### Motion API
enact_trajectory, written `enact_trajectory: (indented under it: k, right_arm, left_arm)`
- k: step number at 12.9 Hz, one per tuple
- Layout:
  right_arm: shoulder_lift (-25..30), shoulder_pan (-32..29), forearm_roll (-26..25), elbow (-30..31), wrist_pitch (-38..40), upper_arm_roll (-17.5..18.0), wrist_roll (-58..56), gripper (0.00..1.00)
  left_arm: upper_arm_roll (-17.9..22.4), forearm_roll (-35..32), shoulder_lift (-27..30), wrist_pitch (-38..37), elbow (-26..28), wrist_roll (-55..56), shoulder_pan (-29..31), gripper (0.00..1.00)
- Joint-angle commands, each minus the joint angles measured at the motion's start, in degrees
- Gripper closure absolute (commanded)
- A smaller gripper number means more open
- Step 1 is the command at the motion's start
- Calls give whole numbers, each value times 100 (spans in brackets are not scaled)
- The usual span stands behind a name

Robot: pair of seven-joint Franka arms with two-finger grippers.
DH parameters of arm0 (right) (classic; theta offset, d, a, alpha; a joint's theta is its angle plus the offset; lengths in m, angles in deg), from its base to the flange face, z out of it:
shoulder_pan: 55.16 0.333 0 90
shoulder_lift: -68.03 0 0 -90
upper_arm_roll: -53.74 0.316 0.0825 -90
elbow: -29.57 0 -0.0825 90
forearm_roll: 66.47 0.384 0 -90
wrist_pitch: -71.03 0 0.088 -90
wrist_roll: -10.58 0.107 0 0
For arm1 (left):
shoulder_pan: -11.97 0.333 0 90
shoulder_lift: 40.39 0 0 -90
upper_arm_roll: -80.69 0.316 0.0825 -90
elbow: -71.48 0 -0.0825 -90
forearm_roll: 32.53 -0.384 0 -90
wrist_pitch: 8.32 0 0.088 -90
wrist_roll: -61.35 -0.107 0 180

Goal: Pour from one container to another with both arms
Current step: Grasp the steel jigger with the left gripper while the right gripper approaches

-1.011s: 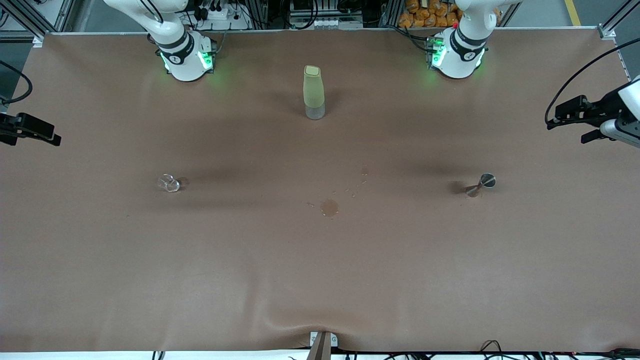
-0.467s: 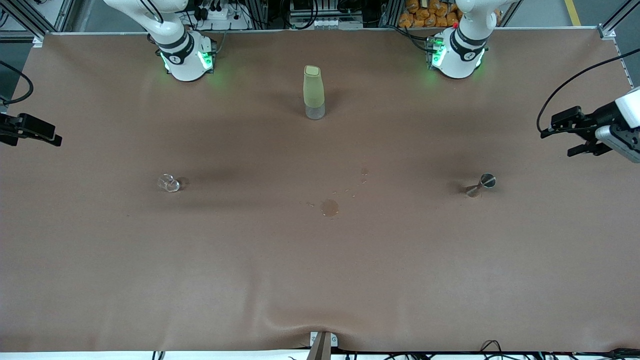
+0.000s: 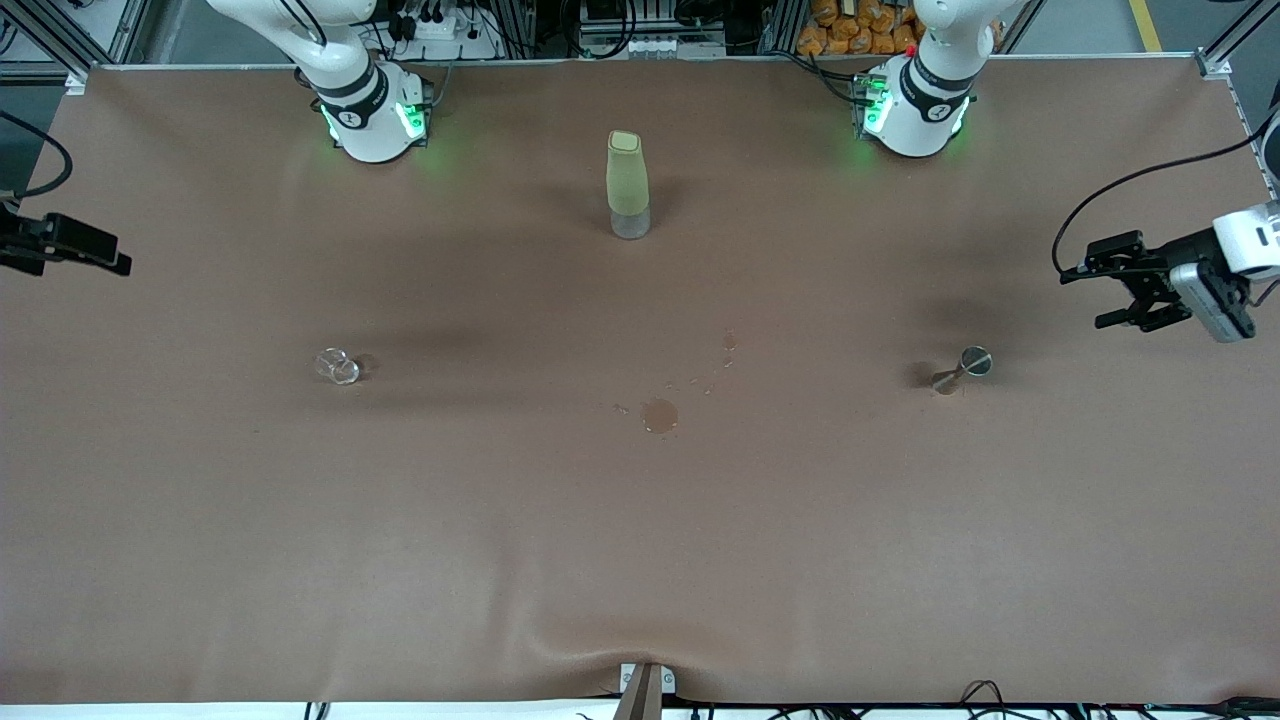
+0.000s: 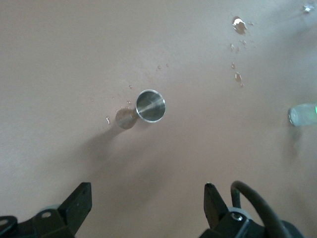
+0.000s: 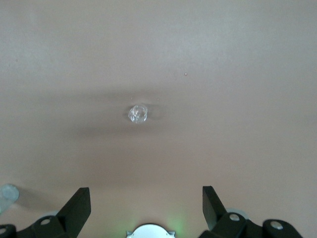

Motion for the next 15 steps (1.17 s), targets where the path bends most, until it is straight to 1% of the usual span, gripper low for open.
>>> enact_trajectory:
  k: [1,2,4,5,6,8,10,12,13,14,15]
  right_arm:
    - [588,-66,-11,451,169,22,-245,0]
    - [825,-66,-11,724,125,14,-255,0]
    - [1300,-102,-11,1277,-76,13,-263,0]
    - [1450,-102,-11,1463,-95,5,-429,0]
    - [1538,-102,-11,1595,-103,-21,-848,0]
    - [1592,-198,-11,1771,-199,-161,-2137,0]
    - [1583,-277,-2,1965,-489,-381,-3745,0]
    - [1557,-347,7,2280,-866,-679,-5580,0]
    - [1548,-348,94,2482,-1120,-881,-6373,0]
    - [1539,-348,382,2632,-1306,-1127,-6981,0]
    - [1496,-348,541,2729,-1395,-1321,-7570,0]
  left_arm:
    - [-55,389,-398,64,-78,-863,63,0]
    - [-64,451,-555,64,-113,-1171,185,0]
    - [-73,801,-915,3,-271,-2170,221,0]
    - [-73,890,-1118,-58,-385,-2620,230,0]
    - [-73,917,-1337,-216,-525,-2963,247,0]
    - [-73,1056,-1646,-331,-719,-3657,256,0]
    - [-73,1836,-2014,-384,-720,-4868,256,0]
    - [-73,2050,-2331,-551,-729,-5268,265,0]
    - [-81,2112,-2480,-551,-738,-5548,335,0]
    - [-90,2278,-2595,-560,-773,-5829,353,0]
    - [-90,2340,-2701,-560,-799,-6067,353,0]
